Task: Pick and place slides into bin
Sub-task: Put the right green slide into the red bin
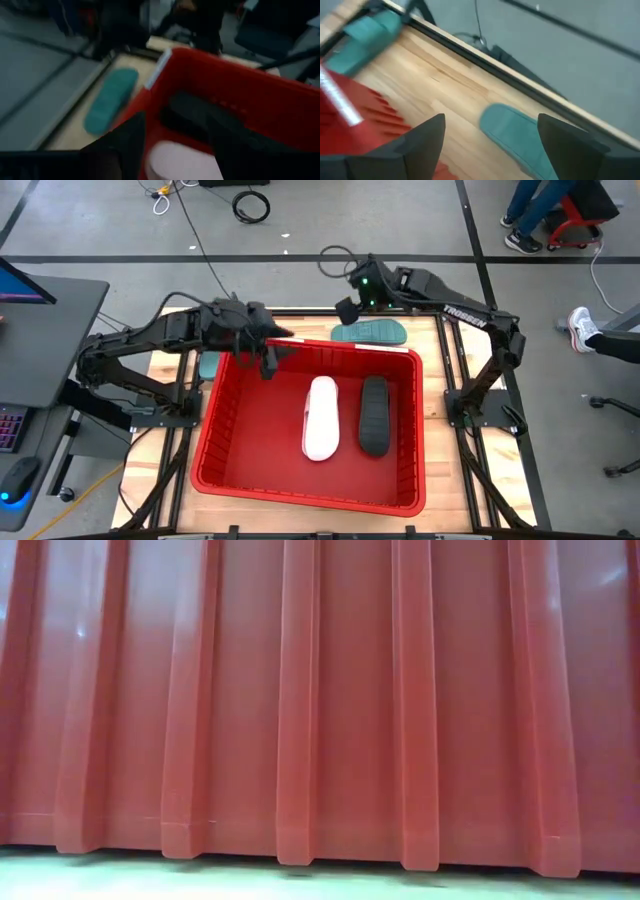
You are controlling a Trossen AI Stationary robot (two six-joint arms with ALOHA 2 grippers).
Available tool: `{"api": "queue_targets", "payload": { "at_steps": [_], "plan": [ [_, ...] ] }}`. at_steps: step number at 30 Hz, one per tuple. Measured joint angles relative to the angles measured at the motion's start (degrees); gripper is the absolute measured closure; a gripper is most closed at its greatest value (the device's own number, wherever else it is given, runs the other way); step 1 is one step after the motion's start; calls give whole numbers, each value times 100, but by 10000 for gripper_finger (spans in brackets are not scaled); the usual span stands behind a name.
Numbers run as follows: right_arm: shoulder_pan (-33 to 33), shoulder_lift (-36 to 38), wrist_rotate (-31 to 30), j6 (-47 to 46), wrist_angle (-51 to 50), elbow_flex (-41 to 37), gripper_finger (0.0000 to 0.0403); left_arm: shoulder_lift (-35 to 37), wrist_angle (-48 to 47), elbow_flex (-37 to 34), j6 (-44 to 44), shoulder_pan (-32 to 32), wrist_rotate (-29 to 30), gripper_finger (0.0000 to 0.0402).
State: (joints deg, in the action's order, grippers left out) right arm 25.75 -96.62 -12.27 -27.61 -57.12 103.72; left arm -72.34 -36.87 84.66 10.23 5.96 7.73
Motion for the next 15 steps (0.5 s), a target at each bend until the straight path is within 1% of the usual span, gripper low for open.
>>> {"api": "queue_targets", "payload": {
  "at_steps": [3,8,11,15],
  "plan": [
    [402,-7,277,-96,29,-249,84,0,433,0,-397,236,55,201],
    [863,-11,833,-432,152,-1006,90,-34,969,6,-953,710,70,217],
    [899,-10,969,-596,167,-1469,92,-52,1070,7,-985,1046,60,224],
    [724,195,1017,-767,400,-2036,92,-44,983,7,-989,1500,63,230]
  ]
}}
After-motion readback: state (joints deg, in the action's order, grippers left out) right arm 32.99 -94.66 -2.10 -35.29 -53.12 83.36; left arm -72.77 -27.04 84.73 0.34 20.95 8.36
